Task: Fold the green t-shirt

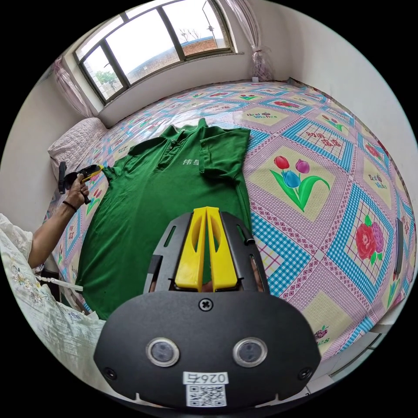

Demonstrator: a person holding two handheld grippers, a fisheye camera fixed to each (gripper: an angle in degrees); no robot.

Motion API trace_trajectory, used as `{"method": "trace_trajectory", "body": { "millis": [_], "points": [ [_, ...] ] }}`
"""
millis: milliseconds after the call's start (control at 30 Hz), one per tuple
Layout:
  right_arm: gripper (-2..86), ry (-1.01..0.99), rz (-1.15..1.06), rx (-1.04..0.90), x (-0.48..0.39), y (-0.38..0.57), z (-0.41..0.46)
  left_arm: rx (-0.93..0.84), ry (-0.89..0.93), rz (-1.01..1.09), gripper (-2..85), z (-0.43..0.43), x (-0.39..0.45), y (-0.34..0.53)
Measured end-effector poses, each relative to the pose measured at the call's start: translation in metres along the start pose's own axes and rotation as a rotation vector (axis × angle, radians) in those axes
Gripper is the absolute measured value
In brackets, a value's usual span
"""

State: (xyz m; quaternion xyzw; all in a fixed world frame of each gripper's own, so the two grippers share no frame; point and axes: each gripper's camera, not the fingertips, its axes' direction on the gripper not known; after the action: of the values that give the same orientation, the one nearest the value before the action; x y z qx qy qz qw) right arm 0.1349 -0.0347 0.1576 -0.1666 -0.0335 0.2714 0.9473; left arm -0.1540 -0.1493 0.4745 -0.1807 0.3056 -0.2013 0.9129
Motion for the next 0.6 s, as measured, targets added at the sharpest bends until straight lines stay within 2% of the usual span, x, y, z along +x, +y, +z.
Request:
{"method": "trace_trajectory", "body": {
  "millis": [233, 333, 433, 600],
  "points": [
    [-1.2, 0.001, -0.021, 0.001, -0.011, 0.006, 0.002, -0.073, -0.076, 0.626, -1.0, 0.015, 0.151, 0.043],
    [-1.2, -0.003, -0.049, -0.002, -0.017, 0.004, 0.004, -0.099, -0.178, 0.799, -1.0, 0.029, 0.185, 0.077],
    [-1.2, -0.011, -0.080, 0.013, -0.025, -0.004, 0.006, -0.114, -0.220, 0.903, -1.0, 0.034, 0.197, 0.104],
    [-1.2, -0.056, -0.205, -0.003, -0.060, -0.046, 0.024, -0.124, -0.186, 0.882, -1.0, 0.026, 0.192, 0.117]
  ]
}}
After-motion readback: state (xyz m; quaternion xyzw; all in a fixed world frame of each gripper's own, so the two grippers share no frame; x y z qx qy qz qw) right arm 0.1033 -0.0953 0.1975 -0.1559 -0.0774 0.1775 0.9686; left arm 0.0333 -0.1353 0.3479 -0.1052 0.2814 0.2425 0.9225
